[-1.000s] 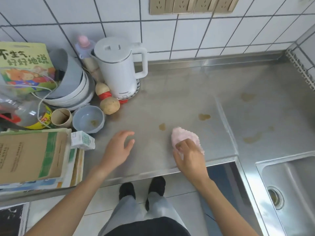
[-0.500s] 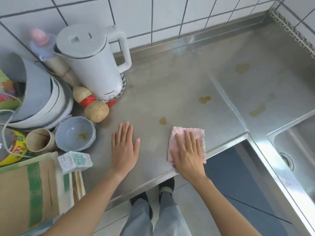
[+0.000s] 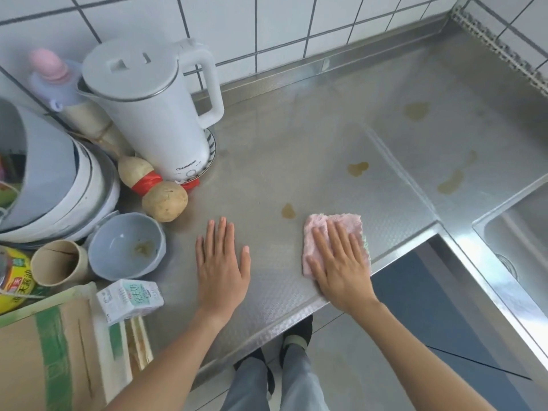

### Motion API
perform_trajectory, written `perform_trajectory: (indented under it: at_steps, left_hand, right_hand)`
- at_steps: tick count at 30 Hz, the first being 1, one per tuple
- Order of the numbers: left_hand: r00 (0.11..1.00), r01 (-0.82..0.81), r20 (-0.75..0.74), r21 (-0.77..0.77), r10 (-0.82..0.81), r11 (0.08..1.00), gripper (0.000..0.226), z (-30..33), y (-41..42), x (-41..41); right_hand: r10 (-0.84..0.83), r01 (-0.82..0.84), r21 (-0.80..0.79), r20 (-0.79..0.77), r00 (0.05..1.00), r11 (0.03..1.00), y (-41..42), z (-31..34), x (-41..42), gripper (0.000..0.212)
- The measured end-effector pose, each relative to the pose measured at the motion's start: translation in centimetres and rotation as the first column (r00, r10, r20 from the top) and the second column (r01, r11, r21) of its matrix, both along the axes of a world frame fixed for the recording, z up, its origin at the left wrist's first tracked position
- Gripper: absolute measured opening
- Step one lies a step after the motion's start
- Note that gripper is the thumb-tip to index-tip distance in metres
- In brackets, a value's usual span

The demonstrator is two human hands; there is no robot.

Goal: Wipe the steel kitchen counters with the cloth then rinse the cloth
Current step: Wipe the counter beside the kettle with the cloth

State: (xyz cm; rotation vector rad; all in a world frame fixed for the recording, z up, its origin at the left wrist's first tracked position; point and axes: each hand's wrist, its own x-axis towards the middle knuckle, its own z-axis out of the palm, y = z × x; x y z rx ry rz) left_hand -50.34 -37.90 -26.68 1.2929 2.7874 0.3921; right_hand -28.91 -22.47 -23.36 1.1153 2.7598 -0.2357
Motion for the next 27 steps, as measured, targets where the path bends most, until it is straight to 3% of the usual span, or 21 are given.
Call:
perform_trajectory:
  at_steps: [4, 6, 8, 11, 13, 15, 17, 22, 24, 27]
  left_hand:
    - [1.0, -0.003, -0.008, 0.005, 0.003, 1.0, 0.064, -0.4, 0.1, -0.1]
    - [1.0, -0.008, -0.014, 0.005, 0.008, 1.0, 0.064, -0.5, 0.1, -0.1]
    - [1.0, -0.01, -0.013, 0.005, 0.01, 1.0, 0.064, -0.4, 0.0, -0.1]
    - [1.0, 0.0, 0.0, 0.03, 0.0, 1.0, 0.063, 0.1, 0.1, -0.1]
    - [1.0, 0.002, 0.003, 0.06, -0.002, 0.998, 0.062, 0.7, 0.3, -1.1]
    - [1.0, -0.009, 0.02, 0.075, 0.007, 0.997, 0.062, 1.3, 0.9, -3.0]
    - [0.999, 0.023, 0.042, 0.063, -0.026, 0.998, 0.061, 1.8, 2.0, -5.1]
    - [0.997, 0.063, 0.045, 0.024, -0.064, 0.998, 0.058, 1.3, 3.9, -6.2]
    - [0.998, 0.058, 0.019, 0.045, -0.059, 0.997, 0.055, 0.7, 4.0, -6.1]
    - [0.998, 0.069, 0.006, 0.087, -0.07, 0.994, 0.053, 0.1, 3.7, -6.5]
  right_hand:
    - [-0.276, 0.273, -0.088, -0.017, 0.961, 0.958, 0.9, -0.4, -4.7, 0.07]
    - [-0.298, 0.293, -0.092, -0.059, 0.953, 0.952, -0.9, -0.5, -6.1, 0.067]
    - [-0.2, 0.197, -0.037, -0.105, 0.974, 0.98, -4.6, -0.9, -5.8, 0.066]
    - [0.095, -0.099, -0.025, -0.116, 0.989, 0.995, -9.2, -1.3, -2.0, 0.065]
    - [0.279, -0.281, -0.026, -0.077, 0.957, 0.959, -7.9, -1.0, 0.5, 0.064]
    - [0.333, -0.333, 0.01, -0.008, 0.943, 0.943, -4.1, -0.5, 1.5, 0.063]
    - [0.206, -0.208, 0.036, 0.051, 0.977, 0.978, 0.0, 0.0, 1.0, 0.063]
    - [-0.22, 0.217, -0.068, -0.032, 0.975, 0.974, 4.8, -0.2, -6.1, 0.063]
    - [-0.248, 0.242, -0.083, -0.067, 0.967, 0.967, 3.6, -0.3, -10.2, 0.062]
    - [-0.073, 0.064, -0.077, -0.123, 0.99, 0.995, -1.3, -0.6, -13.5, 0.059]
